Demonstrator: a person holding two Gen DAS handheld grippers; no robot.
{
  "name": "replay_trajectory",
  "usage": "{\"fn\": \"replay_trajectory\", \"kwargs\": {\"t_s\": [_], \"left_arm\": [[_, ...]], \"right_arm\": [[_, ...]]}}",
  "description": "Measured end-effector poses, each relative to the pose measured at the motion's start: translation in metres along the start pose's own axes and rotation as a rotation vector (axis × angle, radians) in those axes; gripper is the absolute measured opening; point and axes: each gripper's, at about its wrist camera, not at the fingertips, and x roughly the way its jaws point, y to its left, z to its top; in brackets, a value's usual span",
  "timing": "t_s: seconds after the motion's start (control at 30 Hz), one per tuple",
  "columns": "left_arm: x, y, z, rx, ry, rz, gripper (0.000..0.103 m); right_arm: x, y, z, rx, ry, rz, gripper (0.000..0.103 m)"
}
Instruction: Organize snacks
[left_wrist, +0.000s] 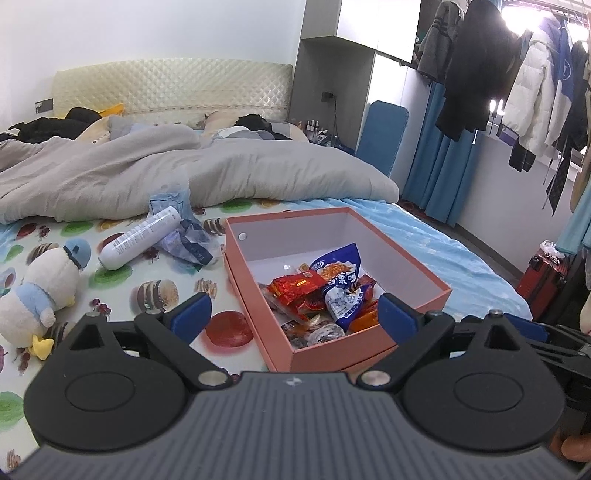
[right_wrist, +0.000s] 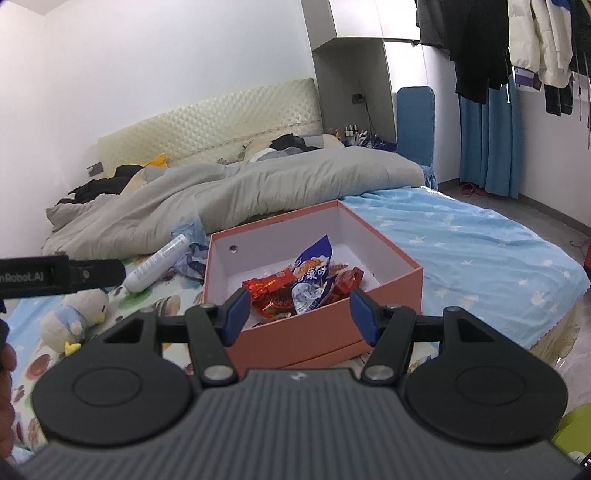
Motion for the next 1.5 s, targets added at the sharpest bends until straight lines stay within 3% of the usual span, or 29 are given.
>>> {"fn": "replay_trajectory", "kwargs": {"t_s": [1.1, 1.2, 1.23, 1.27, 1.3, 1.4, 1.43, 1.5], "left_arm": [[-0.006, 0.004, -0.008, 0.016, 0.007, 0.012, 0.098], [-0.005, 0.003, -0.009, 0.017, 0.007, 0.01, 0.102], [-0.005, 0.002, -0.01, 0.022, 0.007, 0.01, 0.103], [-0.005, 0.002, -0.011, 0.029, 0.007, 0.013, 0.103], [-0.005, 0.001, -0.011, 0.034, 0.009, 0.027, 0.103], [-0.006, 0.001, -0.009, 0.027, 0.008, 0.033, 0.103], [-0.007, 0.002, -0.009, 0.02, 0.008, 0.03, 0.103], [-0.008, 0.003, -0.008, 0.017, 0.005, 0.035, 0.103]], "right_arm": [[-0.004, 0.001, 0.001, -0.014, 0.005, 0.002, 0.062], [-0.004, 0.001, 0.002, -0.015, 0.0, 0.005, 0.062], [-0.004, 0.0, 0.003, -0.01, -0.004, 0.006, 0.066], [-0.005, 0.0, 0.004, -0.008, -0.011, 0.003, 0.079], [-0.006, 0.0, 0.004, -0.008, -0.027, -0.005, 0.085], [-0.007, -0.002, 0.006, -0.011, -0.04, -0.004, 0.093], [-0.007, -0.003, 0.007, -0.003, -0.04, 0.0, 0.101], [-0.007, -0.005, 0.008, 0.003, -0.044, 0.0, 0.103]]}}
